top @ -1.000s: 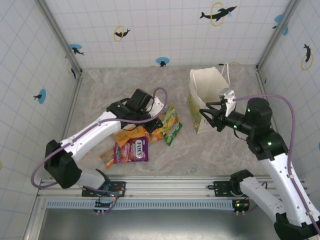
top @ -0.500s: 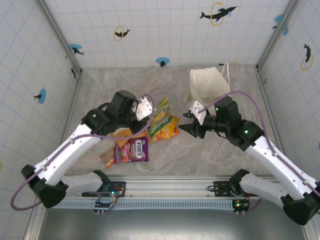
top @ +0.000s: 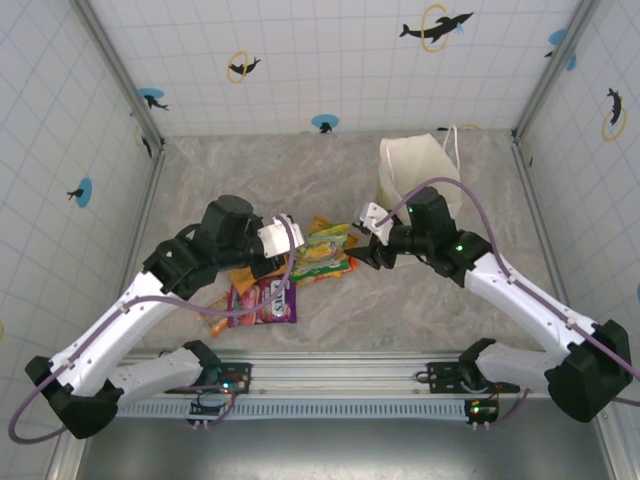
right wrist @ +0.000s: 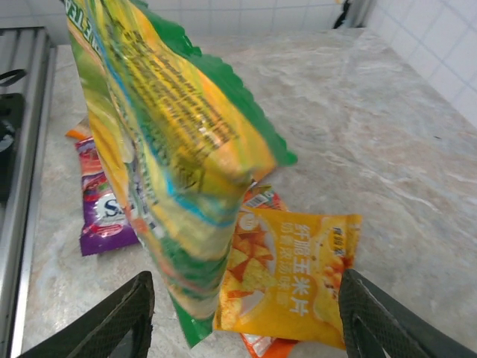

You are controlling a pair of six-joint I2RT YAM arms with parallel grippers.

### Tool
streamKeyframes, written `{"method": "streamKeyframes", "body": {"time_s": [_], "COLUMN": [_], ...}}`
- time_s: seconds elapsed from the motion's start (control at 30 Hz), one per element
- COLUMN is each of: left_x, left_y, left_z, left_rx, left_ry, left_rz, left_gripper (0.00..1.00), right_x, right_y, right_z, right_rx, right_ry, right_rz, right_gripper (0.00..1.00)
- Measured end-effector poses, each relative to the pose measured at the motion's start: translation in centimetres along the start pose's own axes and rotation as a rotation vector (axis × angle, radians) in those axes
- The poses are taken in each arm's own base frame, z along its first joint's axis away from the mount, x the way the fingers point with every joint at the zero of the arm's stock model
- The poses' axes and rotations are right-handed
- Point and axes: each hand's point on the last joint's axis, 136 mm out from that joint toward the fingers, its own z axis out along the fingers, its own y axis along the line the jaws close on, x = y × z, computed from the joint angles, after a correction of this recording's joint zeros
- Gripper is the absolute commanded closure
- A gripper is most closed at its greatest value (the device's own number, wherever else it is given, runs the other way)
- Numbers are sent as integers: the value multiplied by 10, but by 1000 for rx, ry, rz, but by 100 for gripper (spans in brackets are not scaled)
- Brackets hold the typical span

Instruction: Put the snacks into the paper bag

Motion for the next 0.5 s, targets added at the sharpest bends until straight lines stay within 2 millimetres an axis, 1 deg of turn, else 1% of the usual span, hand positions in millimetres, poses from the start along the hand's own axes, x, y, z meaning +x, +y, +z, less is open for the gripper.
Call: {"method": "streamKeyframes", "body": {"time_s": [0.2,0.33,0.4,0.5], "left_x": [-14,-19,-20,-22], "left_y": [0,-1,-1,-2], "left_z": [-8,-9,-7,-6], "left_rx": [-9,-8,-3,1], "left_ry": [-73,-108,-120,-132], "left_rz": [33,39,41,43], "left_gripper": [100,100,100,100], "right_x": [-3,-12,-19,-25], "right_y": [16,26,30,34], "right_z": [10,16,18,19], "right_rx": [-115,-180,-199,-218], "right_ry": [-38,-88,-119,-159], "right_rz": [-14,-17,-22,-26], "right_gripper": [34,36,39,52]}}
